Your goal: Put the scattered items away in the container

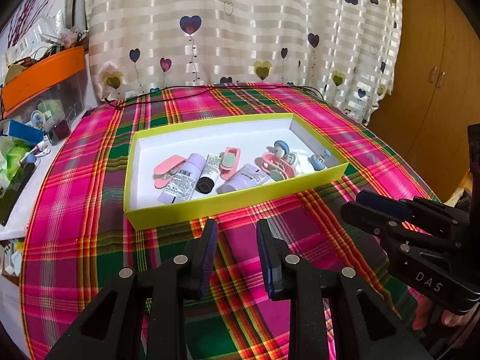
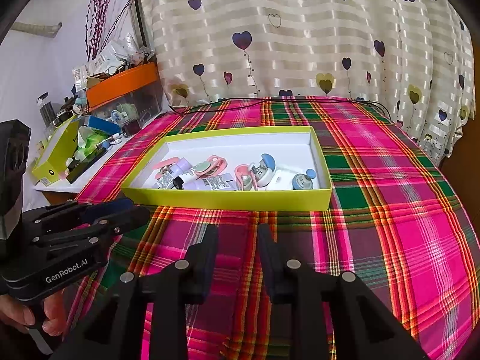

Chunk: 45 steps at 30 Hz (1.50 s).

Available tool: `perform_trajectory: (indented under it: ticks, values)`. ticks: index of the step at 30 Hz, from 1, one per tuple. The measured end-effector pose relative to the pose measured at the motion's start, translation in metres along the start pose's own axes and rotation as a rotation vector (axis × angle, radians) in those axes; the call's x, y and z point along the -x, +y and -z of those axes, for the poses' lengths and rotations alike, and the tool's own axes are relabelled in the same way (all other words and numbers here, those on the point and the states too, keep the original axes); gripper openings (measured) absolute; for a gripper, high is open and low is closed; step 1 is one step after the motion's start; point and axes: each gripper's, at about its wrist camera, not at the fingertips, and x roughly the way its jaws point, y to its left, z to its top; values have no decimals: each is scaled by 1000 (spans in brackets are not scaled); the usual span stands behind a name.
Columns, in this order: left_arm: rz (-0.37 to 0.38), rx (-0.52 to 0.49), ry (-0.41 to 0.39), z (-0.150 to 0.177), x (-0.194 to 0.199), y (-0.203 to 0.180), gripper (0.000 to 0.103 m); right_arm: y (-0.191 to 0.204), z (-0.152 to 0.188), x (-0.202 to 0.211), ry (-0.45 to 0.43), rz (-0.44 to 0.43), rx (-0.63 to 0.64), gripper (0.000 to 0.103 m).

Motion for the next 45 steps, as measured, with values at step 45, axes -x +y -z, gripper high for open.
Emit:
perform_trajectory:
  ticks: [45]
  values:
    - [-18, 38, 51, 21, -5, 22, 28, -7, 10, -6, 43, 1, -17, 28]
